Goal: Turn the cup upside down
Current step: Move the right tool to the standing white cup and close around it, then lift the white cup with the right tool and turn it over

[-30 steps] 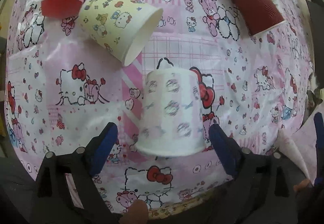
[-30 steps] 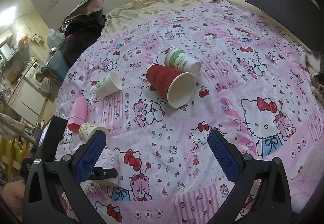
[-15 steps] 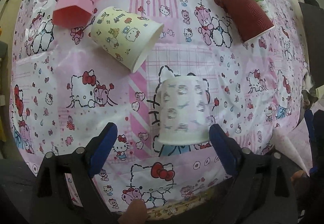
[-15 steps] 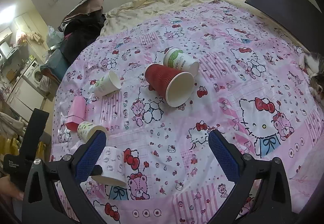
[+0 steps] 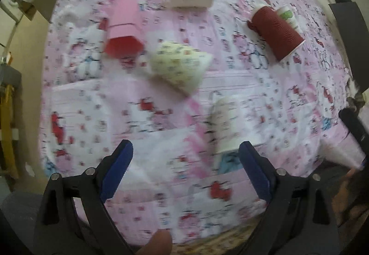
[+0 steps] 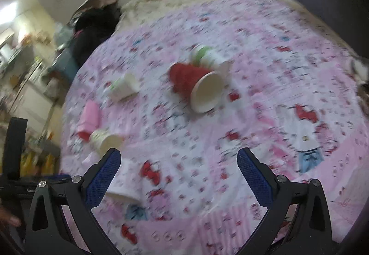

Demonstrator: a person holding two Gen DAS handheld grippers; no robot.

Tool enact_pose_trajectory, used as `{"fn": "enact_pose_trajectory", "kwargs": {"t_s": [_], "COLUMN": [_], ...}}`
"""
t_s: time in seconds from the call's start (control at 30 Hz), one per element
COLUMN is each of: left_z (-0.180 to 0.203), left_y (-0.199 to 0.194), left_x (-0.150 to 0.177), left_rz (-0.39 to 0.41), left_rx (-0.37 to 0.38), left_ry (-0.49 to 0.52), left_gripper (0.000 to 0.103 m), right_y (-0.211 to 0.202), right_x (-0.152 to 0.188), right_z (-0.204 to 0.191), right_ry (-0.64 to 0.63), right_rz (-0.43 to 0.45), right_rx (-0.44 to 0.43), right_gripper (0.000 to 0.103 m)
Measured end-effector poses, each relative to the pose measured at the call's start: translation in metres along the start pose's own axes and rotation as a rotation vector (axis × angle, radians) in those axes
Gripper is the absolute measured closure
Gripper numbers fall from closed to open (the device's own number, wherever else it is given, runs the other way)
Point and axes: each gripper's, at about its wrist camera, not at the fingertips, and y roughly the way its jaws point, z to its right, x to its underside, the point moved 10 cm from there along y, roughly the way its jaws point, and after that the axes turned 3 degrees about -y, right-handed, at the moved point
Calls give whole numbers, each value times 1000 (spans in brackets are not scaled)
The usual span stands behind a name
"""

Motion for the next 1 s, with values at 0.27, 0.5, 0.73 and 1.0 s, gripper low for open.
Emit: {"fn": "enact_pose_trajectory", "kwargs": {"t_s": [0.27,0.5,0.73,1.0], "left_z": [-43,-60,-65,-67], "left_y": [-9,-1,-7,-3], "left_x": [4,4,-2,-6], "left_rz": [93,160,196,162], "left_rx": [-7,-52,-42,15], "left_ry": [-37,-29,-36,-80], "left_gripper": [1,1,1,1], "right_y": [30,73,123,152], "right_x": [4,23,42,47], "right_z": [-46,-64,-69,-66], "right_ry": [-54,2,22,76], "right_rz": [-202,-465,-661,-753], "right_rx": [-108,-158,-139,-142], "right_gripper": [4,21,34,35]}}
